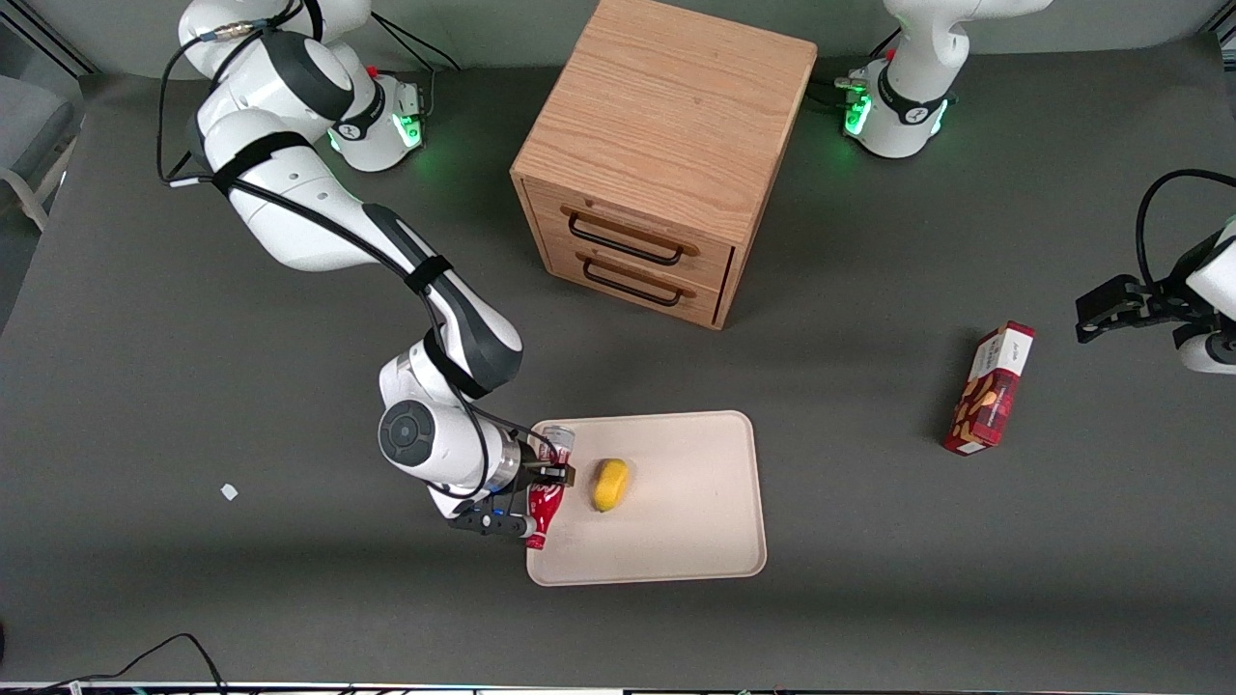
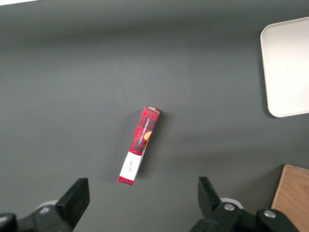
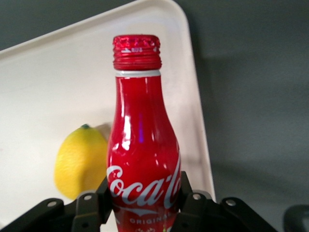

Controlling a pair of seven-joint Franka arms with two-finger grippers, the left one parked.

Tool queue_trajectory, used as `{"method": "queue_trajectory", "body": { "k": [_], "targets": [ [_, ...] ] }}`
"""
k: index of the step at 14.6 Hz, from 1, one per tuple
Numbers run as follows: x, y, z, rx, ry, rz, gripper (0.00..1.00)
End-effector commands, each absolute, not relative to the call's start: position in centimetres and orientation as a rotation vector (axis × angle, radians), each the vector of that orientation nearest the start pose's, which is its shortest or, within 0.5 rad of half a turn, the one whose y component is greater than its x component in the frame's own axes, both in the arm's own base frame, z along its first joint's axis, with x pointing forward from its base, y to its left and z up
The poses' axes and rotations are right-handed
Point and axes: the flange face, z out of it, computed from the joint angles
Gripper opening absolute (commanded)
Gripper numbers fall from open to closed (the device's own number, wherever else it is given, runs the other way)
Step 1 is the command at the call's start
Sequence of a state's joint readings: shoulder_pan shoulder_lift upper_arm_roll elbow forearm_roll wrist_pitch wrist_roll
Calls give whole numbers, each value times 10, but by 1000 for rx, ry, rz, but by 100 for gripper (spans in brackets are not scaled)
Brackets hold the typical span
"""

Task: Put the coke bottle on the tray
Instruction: 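Lower the bottle onto the tray beside the lemon and open the right gripper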

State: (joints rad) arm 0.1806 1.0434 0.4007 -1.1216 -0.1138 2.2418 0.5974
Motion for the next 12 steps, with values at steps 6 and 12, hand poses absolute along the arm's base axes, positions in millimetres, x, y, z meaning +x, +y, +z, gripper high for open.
{"method": "queue_trajectory", "body": {
  "k": [6, 12],
  "targets": [
    [714, 338, 222, -2873, 250, -67, 100],
    [711, 322, 322, -2941, 229, -38, 100]
  ]
}}
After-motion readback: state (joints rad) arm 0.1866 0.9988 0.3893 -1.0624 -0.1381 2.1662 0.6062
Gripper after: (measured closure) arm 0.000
